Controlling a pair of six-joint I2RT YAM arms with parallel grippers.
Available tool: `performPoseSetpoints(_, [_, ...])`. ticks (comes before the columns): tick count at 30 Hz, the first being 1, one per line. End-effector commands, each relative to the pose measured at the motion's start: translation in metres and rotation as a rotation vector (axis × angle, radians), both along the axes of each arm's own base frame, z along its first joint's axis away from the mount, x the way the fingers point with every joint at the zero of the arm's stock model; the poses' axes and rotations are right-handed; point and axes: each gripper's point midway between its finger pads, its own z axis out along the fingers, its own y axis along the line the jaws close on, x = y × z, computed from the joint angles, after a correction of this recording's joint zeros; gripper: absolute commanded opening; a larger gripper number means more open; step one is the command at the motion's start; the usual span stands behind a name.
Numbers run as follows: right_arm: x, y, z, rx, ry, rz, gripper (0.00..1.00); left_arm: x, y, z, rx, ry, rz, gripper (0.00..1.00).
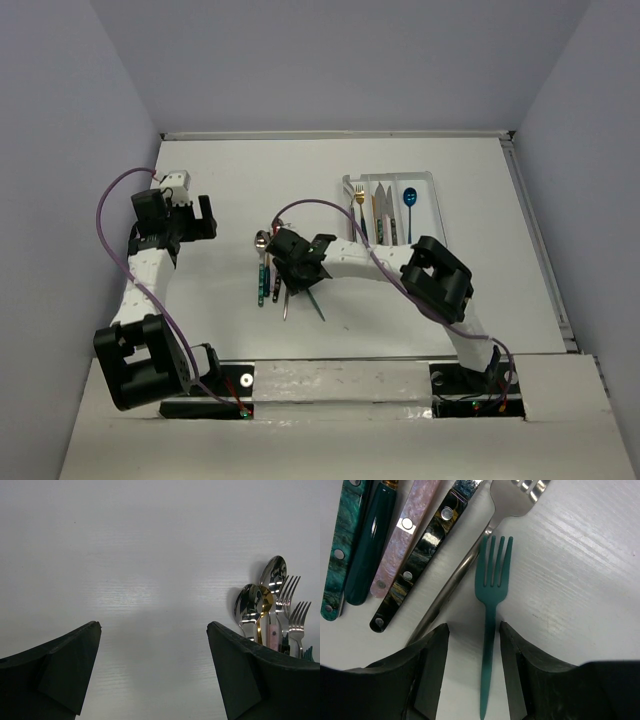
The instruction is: Sort the eating utensils into containers
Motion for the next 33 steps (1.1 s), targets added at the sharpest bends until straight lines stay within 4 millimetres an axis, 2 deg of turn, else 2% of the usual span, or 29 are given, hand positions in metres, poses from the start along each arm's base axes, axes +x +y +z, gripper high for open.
performPoseSetpoints(1, [0.008,-0.004,-0.003,-0.046,-0.036,-0.011,0.51,0.002,0.0,0.01,0.003,-0.046,-0.017,0.99])
performPoseSetpoints(4, [0.008,-0.021,-0.013,-0.119,-0.039,-0.029,0.45,0.002,0.001,0.009,0.005,-0.043,-0.014,0.99])
performPoseSetpoints(5, [0.005,-0.028,-0.018,-0.15,-0.032,-0.037,0.35,0.002,0.001,0.01,0.006,-0.044,-0.013,0.99])
performPoseSetpoints(8, [-0.002,-0.048,-0.029,-0.2,-0.021,-0.068,0.19,0.002,0.002,0.011,0.007,-0.05,-0.011,0.99])
performPoseSetpoints(9, [-0.007,-0.056,-0.035,-0.217,-0.009,-0.075,0.11,0.002,0.002,0.011,0.007,-0.05,-0.013,0.99])
performPoseSetpoints(11, [-0.01,-0.06,-0.034,-0.214,-0.002,-0.091,0.05,0.002,0.002,0.011,0.007,-0.049,-0.011,0.99])
performPoseSetpoints(13, [-0.01,-0.06,-0.027,-0.198,-0.007,-0.099,0.0,0.002,0.002,0.01,0.006,-0.044,-0.011,0.99])
performPoseSetpoints(15, [-0.01,-0.057,-0.017,-0.176,-0.013,-0.078,0.0,0.002,0.002,0.01,0.006,-0.046,-0.012,0.99])
performPoseSetpoints(17, [-0.005,-0.051,0.011,-0.126,-0.056,-0.047,0.0,0.002,0.002,0.009,0.002,-0.045,-0.013,0.99])
performPoseSetpoints(18, [0.0,-0.049,0.025,-0.107,-0.094,-0.038,0.0,0.002,0.002,0.008,0.001,-0.044,-0.014,0.99])
performPoseSetpoints(19, [0.006,-0.046,0.057,-0.053,-0.151,-0.031,0.0,0.002,0.002,0.008,0.001,-0.044,-0.016,0.99])
performPoseSetpoints(21, [0.033,-0.047,0.1,0.032,-0.248,-0.032,0.0,0.003,0.0,0.004,-0.001,-0.037,-0.025,0.99])
performPoseSetpoints(22, [0.047,-0.046,0.139,0.127,-0.328,-0.029,0.0,0.003,0.0,0.002,-0.004,-0.029,-0.029,0.99])
performPoseSetpoints(24, [0.07,-0.063,0.164,0.175,-0.389,-0.067,0.0,0.004,0.0,-0.001,-0.006,-0.022,-0.031,0.99])
performPoseSetpoints(25, [0.1,-0.092,0.174,0.179,-0.425,-0.152,0.0,0.004,0.0,-0.001,-0.006,-0.02,-0.029,0.99])
performPoseSetpoints(27, [0.131,-0.123,0.196,0.235,-0.484,-0.251,0.0,0.003,0.0,-0.003,-0.007,-0.016,-0.031,0.99])
performPoseSetpoints(28, [0.152,-0.153,0.192,0.231,-0.496,-0.347,0.0,0.004,0.0,-0.003,-0.007,-0.018,-0.031,0.99])
performPoseSetpoints(30, [0.172,-0.17,0.195,0.254,-0.535,-0.422,0.0,0.004,0.0,-0.002,-0.01,-0.018,-0.033,0.99])
performPoseSetpoints(33, [0.182,-0.167,0.189,0.267,-0.521,-0.409,0.0,0.004,0.0,-0.002,-0.007,-0.018,-0.034,0.99])
